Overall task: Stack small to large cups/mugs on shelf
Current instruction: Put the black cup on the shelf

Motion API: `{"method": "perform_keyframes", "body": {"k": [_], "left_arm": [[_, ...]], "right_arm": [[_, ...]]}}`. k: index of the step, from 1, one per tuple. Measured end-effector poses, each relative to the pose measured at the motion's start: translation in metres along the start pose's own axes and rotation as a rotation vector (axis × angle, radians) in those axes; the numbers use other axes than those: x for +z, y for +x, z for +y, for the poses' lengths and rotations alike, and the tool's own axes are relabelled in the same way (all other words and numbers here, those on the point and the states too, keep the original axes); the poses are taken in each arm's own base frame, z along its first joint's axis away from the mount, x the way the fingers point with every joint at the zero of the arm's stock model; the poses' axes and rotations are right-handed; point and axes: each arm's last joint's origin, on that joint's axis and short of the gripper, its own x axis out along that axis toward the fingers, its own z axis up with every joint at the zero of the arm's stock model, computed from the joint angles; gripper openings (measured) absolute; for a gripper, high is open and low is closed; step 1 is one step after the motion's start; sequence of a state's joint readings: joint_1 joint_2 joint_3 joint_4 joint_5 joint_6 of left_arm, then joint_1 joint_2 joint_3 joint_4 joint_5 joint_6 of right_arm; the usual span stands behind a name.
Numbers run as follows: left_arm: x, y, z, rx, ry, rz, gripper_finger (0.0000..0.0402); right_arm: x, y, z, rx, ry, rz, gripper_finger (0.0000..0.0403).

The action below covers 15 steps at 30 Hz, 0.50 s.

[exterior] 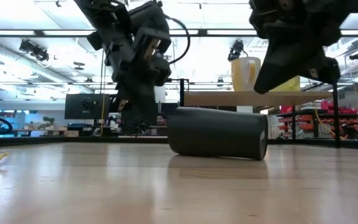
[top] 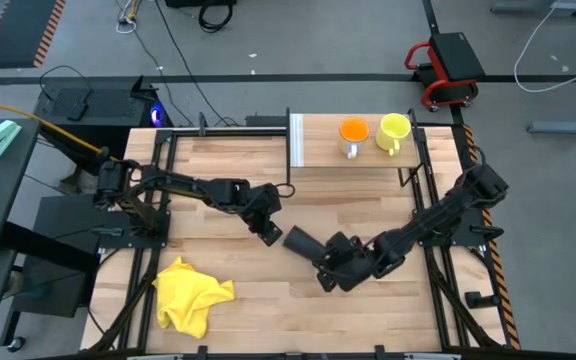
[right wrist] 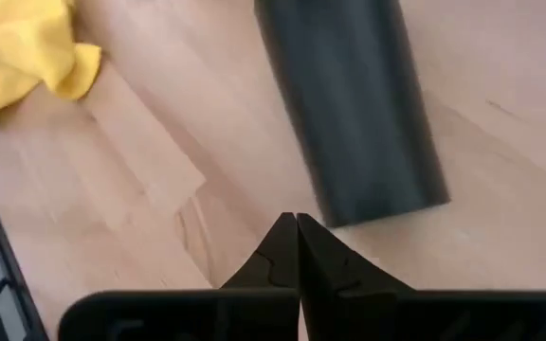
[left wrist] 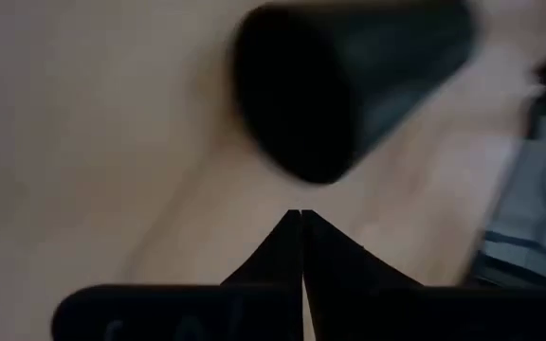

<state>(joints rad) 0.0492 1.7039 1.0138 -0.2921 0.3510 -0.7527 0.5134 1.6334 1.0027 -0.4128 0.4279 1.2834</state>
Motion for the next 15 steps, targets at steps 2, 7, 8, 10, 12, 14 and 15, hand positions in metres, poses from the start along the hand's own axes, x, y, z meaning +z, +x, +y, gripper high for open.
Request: {"method": "perform_keyframes", "body": {"k": [2,7,8,10,12,14,15], "left_arm": [[0.002,-0.001,0.005,0.039,-0.010,-0.014,0.0008],[0.011,0.002,0.011,0.036,-0.021,-0.056,0.0022],[0.012,0.005,0.013,0.044,-0.028,-0.056,0.0023],[0.016,0.012,0.018,0.049,-0.037,-0.060,0.0021],[0.018,0.017,0.019,0.064,-0.039,-0.059,0.0016],[0.024,0.018,0.019,0.061,-0.038,-0.078,0.0011],[0.027,0.018,0.019,0.055,-0.029,-0.090,0.0010]], "right_arm": [[-0.002,0.003,0.000,-0.010,0.037,-0.014,0.0000],[-0.003,0.007,-0.005,-0.074,0.101,-0.073,0.0000],[-0.003,0.007,-0.007,-0.093,0.111,-0.084,0.0000],[-0.005,0.002,-0.012,-0.145,0.125,-0.100,0.0000],[-0.005,-0.001,-0.015,-0.178,0.144,-0.141,0.0000],[-0.005,-0.004,-0.020,-0.216,0.143,-0.152,0.0000],[-0.004,-0.004,-0.021,-0.221,0.150,-0.163,0.0000]]}}
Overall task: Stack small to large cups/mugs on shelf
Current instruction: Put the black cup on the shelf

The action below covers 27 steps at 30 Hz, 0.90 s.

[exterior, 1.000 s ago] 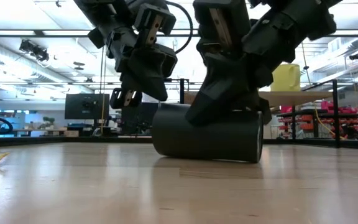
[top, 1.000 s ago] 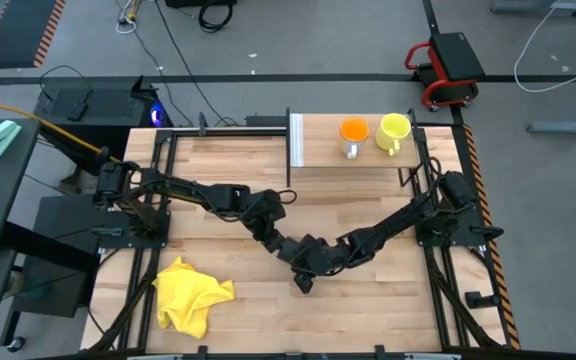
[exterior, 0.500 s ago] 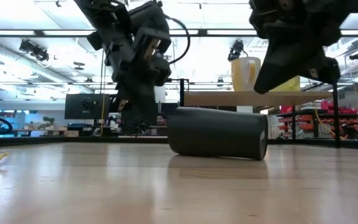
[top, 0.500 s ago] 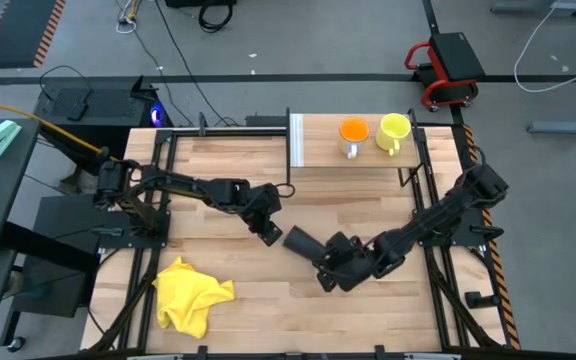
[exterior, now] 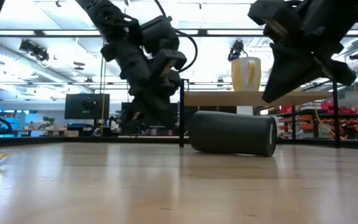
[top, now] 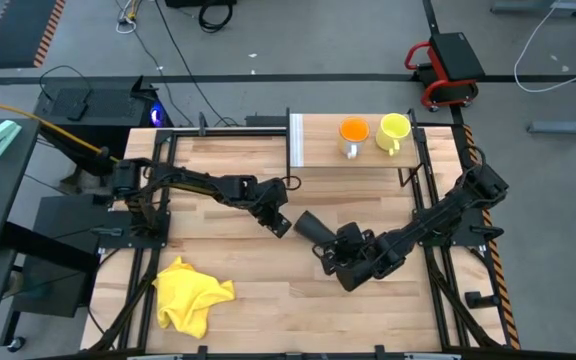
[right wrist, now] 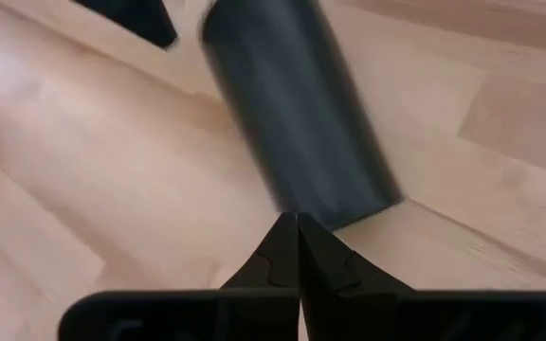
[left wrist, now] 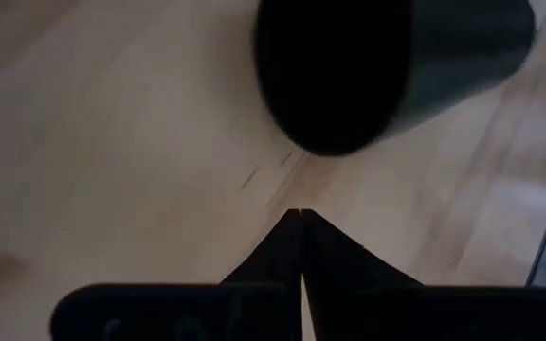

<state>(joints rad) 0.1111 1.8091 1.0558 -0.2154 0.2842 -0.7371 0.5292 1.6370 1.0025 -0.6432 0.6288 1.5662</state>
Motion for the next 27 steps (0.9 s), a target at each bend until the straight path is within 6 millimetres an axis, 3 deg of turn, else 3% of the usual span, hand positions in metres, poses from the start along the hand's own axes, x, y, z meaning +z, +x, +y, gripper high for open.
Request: {"method": "perform_keyframes", "body": {"k": [9,15,22,27], "left_arm": [[0.039,-0.018,-0.006,-0.027,0.037,-0.130,0.0021],[0.043,-0.021,-0.012,-0.036,0.067,-0.143,0.0012],[0.039,-0.021,-0.001,0.078,0.093,-0.107,0.0017],[0.039,-0.014,0.003,0.054,0.082,-0.062,0.0028]], "right_arm": [[0.017,0.025,-0.015,-0.123,0.093,0.000,0.0000],[0.020,0.031,-0.016,-0.104,0.099,0.007,0.0000],[0.010,0.027,-0.013,-0.058,0.097,0.065,0.0000],[0.009,0.026,-0.011,-0.045,0.099,0.061,0.0000]]}}
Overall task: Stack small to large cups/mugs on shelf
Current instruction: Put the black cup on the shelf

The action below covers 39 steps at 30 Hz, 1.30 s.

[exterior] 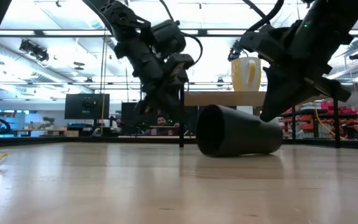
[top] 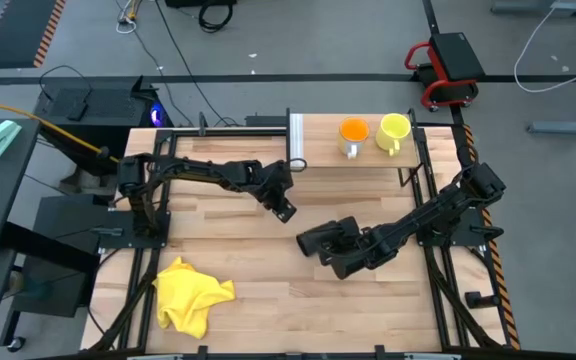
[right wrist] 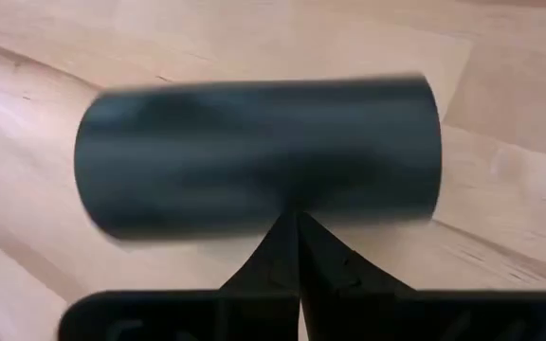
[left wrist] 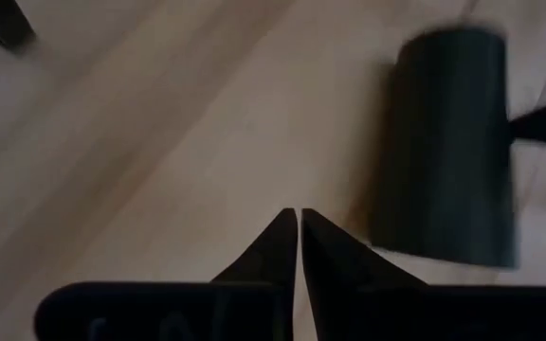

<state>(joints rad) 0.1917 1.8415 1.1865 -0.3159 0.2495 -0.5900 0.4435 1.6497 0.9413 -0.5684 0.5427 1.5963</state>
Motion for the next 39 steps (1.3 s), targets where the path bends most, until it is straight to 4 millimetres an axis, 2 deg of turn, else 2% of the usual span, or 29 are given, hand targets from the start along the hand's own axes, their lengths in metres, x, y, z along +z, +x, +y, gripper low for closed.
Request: {"method": "perform_keyframes", "body": {"k": [4,10,14,18,28,39], "left_arm": [[-0.011,0.011,-0.007,-0.005,0.019,0.061,0.0024],[-0.028,0.012,-0.020,-0.005,0.027,0.136,0.0009],[-0.042,0.016,-0.040,-0.052,0.027,0.173,0.0011],[-0.050,0.022,-0.057,-0.067,0.037,0.112,0.0023],[-0.035,0.021,-0.058,-0.087,-0.021,-0.033,0.0017],[-0.033,0.021,-0.063,-0.124,-0.054,-0.061,0.0048]], "right_arm": [[0.000,0.000,0.001,0.007,0.005,-0.003,0.0000],[0.000,0.000,0.002,0.016,0.008,-0.007,0.0000],[0.000,0.000,0.003,0.030,-0.006,-0.007,0.0000],[0.001,0.000,0.005,0.045,-0.024,-0.010,0.0000],[0.001,0.000,0.008,0.069,-0.044,-0.012,0.0000],[0.001,0.000,0.009,0.079,-0.068,-0.010,0.0000]]}}
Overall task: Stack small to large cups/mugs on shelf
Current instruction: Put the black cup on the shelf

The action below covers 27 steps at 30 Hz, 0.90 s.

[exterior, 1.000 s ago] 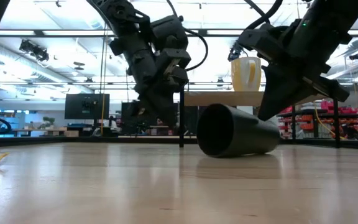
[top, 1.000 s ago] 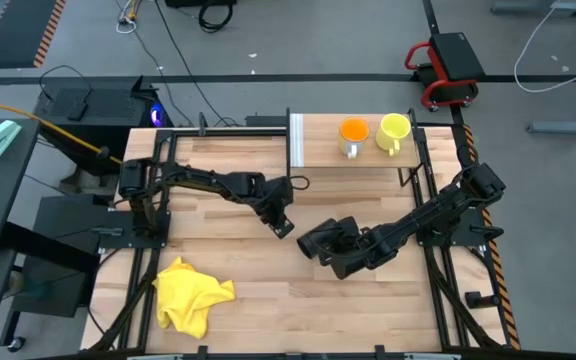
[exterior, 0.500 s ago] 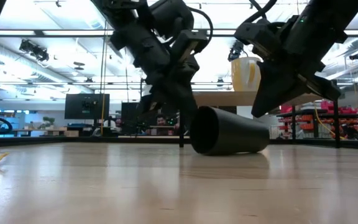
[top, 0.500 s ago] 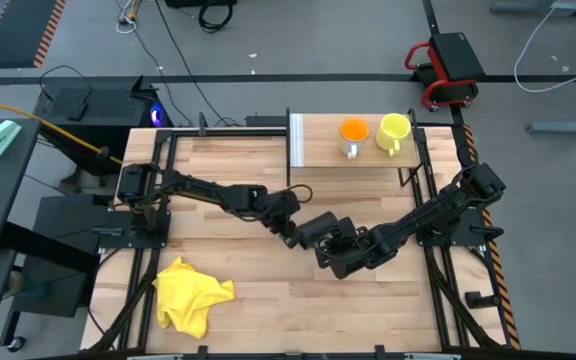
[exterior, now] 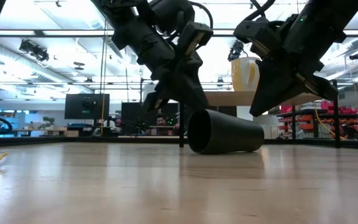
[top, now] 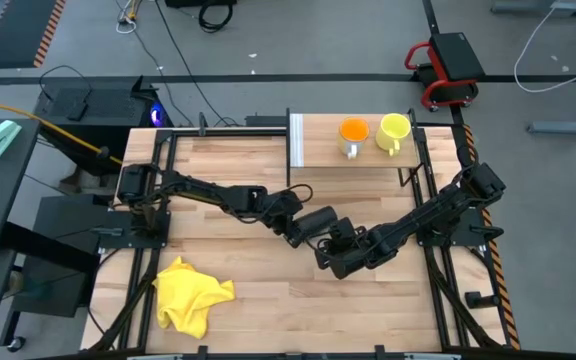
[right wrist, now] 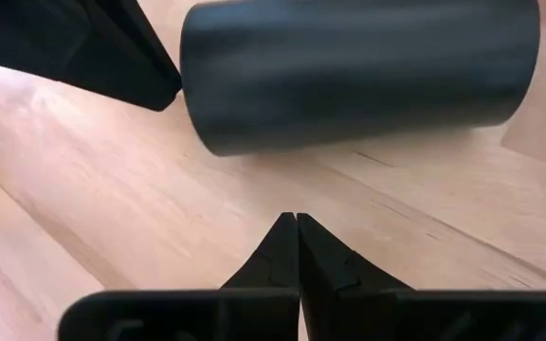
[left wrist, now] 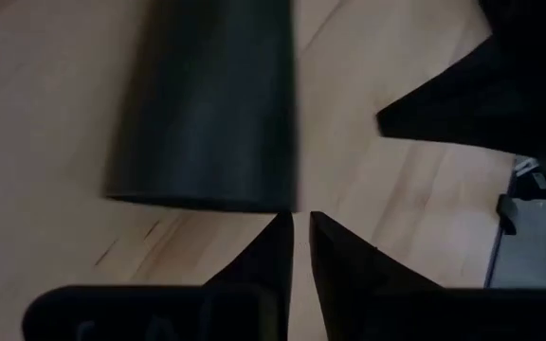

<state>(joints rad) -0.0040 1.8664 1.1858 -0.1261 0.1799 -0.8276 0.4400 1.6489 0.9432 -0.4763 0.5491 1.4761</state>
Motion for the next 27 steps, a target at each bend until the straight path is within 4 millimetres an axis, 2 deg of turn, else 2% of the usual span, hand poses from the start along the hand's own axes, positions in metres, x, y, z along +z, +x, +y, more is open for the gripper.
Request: {"method": "perform_keyframes", "body": {"k": [21,24,27], "left_arm": [[0.013,-0.003,0.010,0.059,-0.055,-0.103,0.0053],[0.015,-0.003,0.011,0.068,-0.061,-0.112,0.0054],[0.015,-0.003,0.012,0.074,-0.071,-0.119,0.0057]], "right_arm": [[0.000,0.000,-0.001,-0.007,-0.037,-0.004,0.0000],[-0.001,-0.001,-0.005,-0.048,-0.041,-0.012,0.0000],[-0.001,-0.011,-0.013,-0.098,-0.029,-0.058,0.0000]]}}
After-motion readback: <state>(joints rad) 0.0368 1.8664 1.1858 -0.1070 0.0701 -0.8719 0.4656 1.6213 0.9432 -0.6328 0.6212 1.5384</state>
